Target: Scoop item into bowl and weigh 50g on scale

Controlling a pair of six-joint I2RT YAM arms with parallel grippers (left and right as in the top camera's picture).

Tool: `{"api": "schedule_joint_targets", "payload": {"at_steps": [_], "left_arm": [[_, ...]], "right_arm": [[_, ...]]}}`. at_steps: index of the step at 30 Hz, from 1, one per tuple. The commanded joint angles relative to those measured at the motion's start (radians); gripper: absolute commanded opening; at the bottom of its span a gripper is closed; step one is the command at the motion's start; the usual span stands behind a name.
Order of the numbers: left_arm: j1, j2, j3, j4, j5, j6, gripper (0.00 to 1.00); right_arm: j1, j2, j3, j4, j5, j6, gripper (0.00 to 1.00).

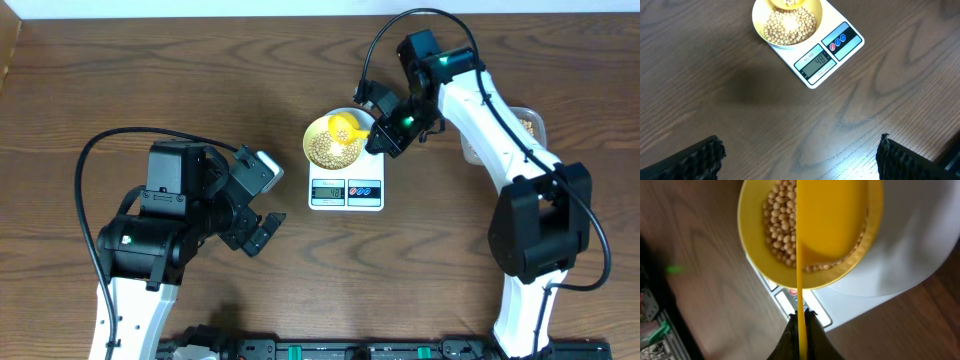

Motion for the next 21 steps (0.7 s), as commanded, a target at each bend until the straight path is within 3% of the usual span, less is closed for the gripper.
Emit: {"api": "schedule_joint_targets", "payload": {"at_steps": [1, 21], "left_arm": [[0.005, 0.000, 0.019, -0.002, -0.002, 0.017, 0.99], [0.005, 0.000, 0.019, -0.002, -0.002, 0.017, 0.99]], "right_arm": [[0.002, 0.026, 0.019, 0.026, 0.032, 0.039, 0.01], [-0.007, 0.027, 0.019, 0.117, 0.141, 0.101, 0.01]]}}
